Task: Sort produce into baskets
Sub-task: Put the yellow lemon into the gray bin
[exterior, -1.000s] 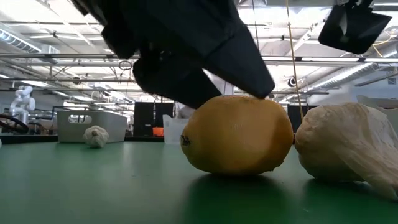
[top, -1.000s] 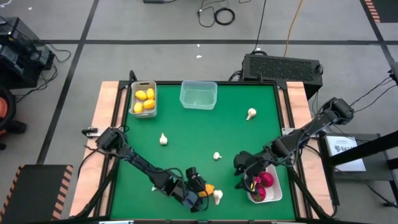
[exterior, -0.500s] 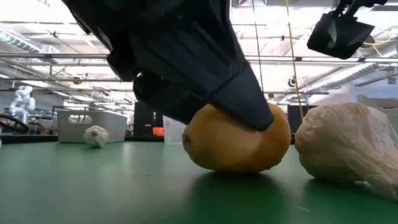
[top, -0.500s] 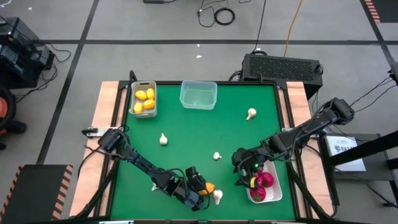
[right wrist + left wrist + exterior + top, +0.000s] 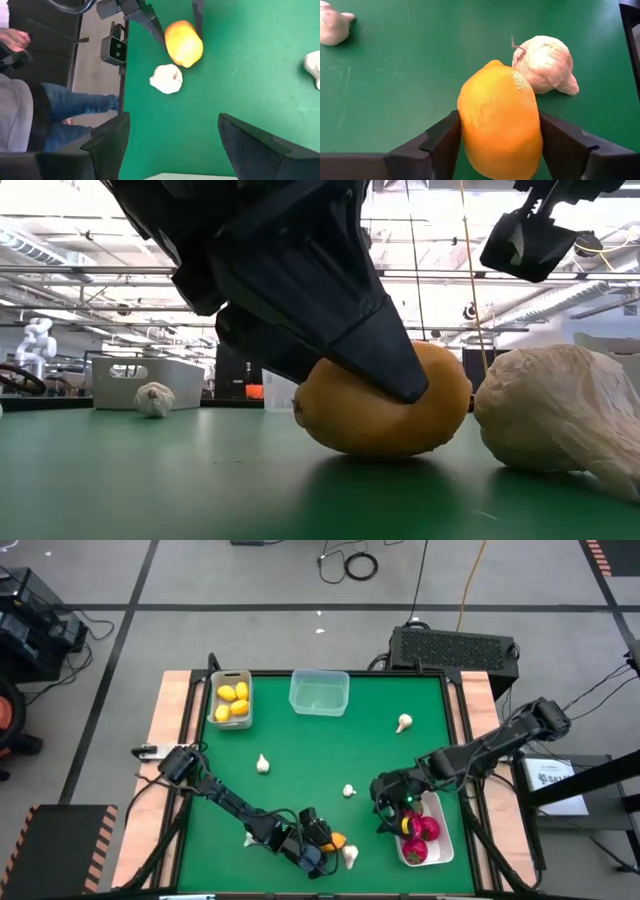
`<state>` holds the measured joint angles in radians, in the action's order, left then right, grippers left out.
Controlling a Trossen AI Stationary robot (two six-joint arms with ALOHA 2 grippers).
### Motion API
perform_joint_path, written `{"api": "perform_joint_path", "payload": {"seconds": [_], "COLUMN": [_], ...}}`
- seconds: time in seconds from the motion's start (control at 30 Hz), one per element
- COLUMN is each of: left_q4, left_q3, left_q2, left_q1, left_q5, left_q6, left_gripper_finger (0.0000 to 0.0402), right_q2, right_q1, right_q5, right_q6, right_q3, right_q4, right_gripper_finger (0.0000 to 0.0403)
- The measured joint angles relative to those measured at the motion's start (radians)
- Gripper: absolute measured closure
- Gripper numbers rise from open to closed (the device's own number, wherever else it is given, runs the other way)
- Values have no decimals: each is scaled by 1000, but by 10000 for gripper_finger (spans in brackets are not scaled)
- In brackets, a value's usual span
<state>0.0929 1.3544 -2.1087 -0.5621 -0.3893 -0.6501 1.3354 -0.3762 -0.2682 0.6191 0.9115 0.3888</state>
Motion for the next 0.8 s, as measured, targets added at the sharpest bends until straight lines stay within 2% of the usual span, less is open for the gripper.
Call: {"api": "perform_joint_path", "payload": {"seconds": [0.2,0.37,0.57,0.8], "left_q4": [40,249,534,883], "left_q3": [0,1,1,1], "left_q2": [78,237,457,612], "left_q1": [26,104,267,512], "left_q5": [18,12,-9,4], "left_q6": [-26,-26,-54,-125], "left_gripper_finger": [180,183,184,184], "right_q2": [0,0,-18,-51], "right_q1": [27,60,117,204], "right_q5": [-1,-22,-31,-46], "right_q6": [-22,-75,-183,-288], "right_q3": [0,0,0,0], "right_q4": [11,9,16,11], "right_gripper_finger": [110,110,110,110]}}
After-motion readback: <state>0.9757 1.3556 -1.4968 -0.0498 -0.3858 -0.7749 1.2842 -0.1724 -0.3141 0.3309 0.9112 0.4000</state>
